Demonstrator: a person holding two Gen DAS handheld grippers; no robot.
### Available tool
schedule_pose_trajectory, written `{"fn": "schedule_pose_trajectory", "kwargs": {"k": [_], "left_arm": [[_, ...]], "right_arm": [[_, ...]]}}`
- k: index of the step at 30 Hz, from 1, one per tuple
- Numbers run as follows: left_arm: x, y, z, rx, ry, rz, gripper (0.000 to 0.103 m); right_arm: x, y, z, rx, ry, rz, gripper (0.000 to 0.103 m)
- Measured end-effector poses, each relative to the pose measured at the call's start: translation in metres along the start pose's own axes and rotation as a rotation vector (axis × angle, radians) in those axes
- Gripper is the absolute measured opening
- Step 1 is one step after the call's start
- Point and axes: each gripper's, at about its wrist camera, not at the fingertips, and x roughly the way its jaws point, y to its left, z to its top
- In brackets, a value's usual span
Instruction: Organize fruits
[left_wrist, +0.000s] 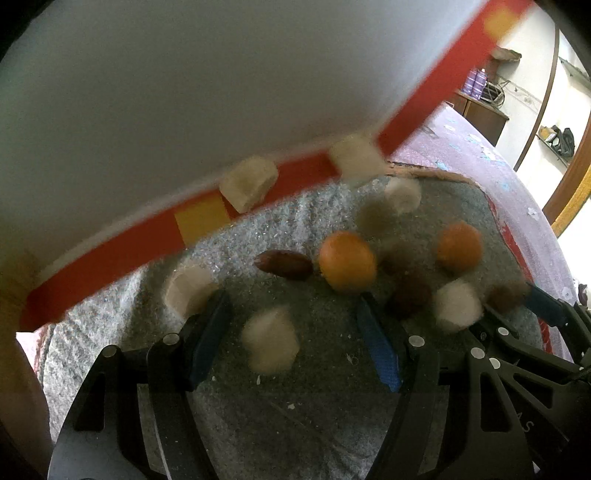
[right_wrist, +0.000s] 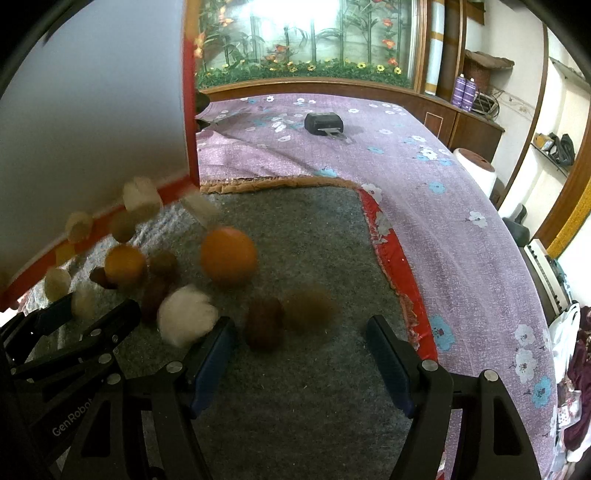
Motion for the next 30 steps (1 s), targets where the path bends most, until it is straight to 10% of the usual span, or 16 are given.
{"fn": "schedule_pose_trajectory", "kwargs": {"k": [30], "left_arm": [[-0.001, -0.008, -0.003, 0.009, 0.001, 0.006, 0.072]], "right_arm": [[0.0, -0.001, 0.002, -0.069, 0.023, 0.023, 0.073]]}}
